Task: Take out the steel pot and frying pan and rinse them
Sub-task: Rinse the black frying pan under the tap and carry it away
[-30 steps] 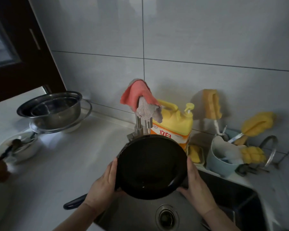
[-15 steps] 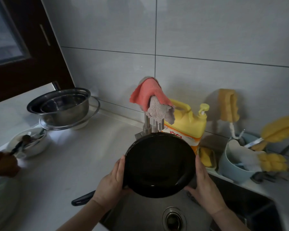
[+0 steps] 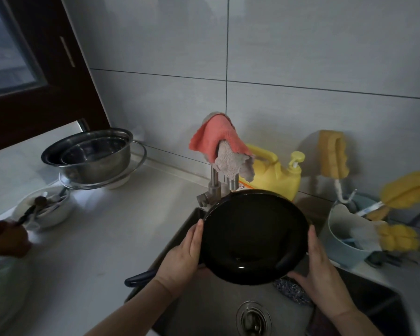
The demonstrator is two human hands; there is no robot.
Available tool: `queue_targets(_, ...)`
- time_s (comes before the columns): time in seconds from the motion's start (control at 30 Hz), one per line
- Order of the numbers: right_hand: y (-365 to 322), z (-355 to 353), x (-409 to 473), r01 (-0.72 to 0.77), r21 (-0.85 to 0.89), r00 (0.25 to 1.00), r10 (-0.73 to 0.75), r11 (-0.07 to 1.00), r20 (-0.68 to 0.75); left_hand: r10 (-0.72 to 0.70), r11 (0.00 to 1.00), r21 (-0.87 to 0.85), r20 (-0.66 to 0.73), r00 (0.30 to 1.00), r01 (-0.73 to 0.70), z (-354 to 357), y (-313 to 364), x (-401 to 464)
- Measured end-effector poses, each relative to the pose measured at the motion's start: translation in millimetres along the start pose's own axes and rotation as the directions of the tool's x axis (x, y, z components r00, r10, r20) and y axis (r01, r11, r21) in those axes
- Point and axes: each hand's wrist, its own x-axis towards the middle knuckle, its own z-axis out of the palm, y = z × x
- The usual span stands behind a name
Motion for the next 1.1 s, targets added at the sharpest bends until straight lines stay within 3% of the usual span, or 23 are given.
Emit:
queue_targets(0.13, -9, 11, 2, 0.026, 0.029, 0.999, -0.027, 0.999, 0.045, -0.044, 0.998, -0.034, 0.041, 0.998, 0.045, -5, -6, -7)
queue_targets(0.27, -9, 21, 5, -0.037, 0.071, 0.982, 0.023, 0.997, 0.19, -0.062, 0.997, -0.039, 0.135, 0.989, 0.067, -12, -10, -10)
queue_targets(0.43, -9, 17, 8, -0.084, 0.158, 0.932, 0.022, 0.984, 0.361, -0.127, 0.979, -0.103, 0.364, 0.923, 0.175, -16, -7, 0)
queue_targets(0.53, -5, 13, 8, -0.13, 0.112, 0.886, 0.064, 0.985, 0.459, -0.118, 0.971, -0.129, 0.475, 0.872, 0.202, -19, -6, 5)
queue_targets(0.67, 4, 9, 5, -0.247, 0.086, 0.776, 0.144, 0.965, 0.614, -0.085, 0.935, -0.214, 0.638, 0.765, 0.283, -32, -6, 18)
queue_targets(0.87, 2, -5, -13, -0.447, 0.156, 0.586, 0.156, 0.881, 0.795, -0.056, 0.929, -0.143, 0.858, 0.51, 0.342, -46, -22, 36)
queue_targets(1.0, 6, 5, -40, -0.556, 0.294, 0.62, 0.151, 0.778, 0.77, -0.023, 0.946, -0.131, 0.885, 0.466, 0.296, -62, -5, 53)
queue_targets(1.1, 5, 31, -63, -0.556, 0.397, 0.709, 0.167, 0.73, 0.685, -0.007, 0.974, -0.112, 0.856, 0.517, 0.199, -69, 7, 65)
